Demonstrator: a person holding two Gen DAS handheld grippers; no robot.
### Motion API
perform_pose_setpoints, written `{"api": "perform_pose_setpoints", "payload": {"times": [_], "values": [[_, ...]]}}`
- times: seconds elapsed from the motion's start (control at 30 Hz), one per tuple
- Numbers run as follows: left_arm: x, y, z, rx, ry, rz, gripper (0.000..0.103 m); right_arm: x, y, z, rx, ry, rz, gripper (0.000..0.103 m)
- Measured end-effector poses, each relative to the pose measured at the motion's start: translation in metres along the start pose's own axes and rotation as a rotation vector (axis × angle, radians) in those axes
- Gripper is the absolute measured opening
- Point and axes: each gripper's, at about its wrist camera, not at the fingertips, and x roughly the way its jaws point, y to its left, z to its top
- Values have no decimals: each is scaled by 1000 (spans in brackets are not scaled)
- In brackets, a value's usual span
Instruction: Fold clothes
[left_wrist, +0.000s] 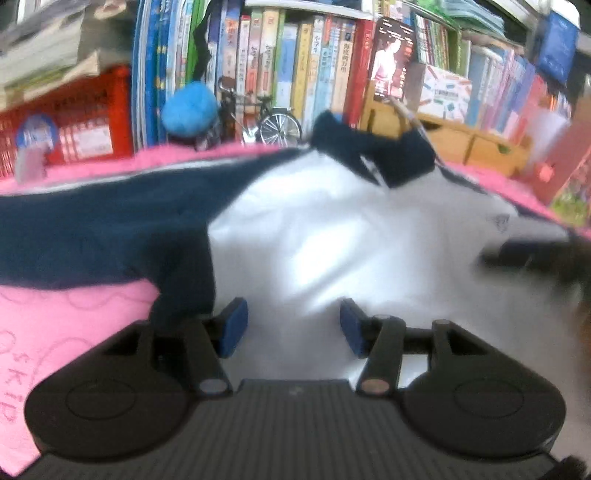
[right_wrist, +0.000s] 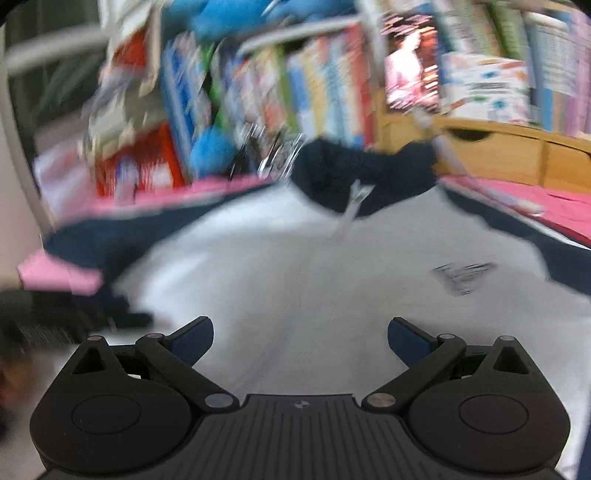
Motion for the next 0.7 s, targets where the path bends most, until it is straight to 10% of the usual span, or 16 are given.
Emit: {"api": "perform_pose_setpoints", "payload": {"times": [0.23,0.47,0.7], "values": [[-1,-8,-9,63,-25,49,66,-32,-94,22,141,-51,-176,78],[-3,-5,-14,54,-25,35,68,-63,-181,1,154,10,-488,99],[-2,-5,-14,56,-23,32,71,-136,-264,-26,349,-109,-642,88]]}}
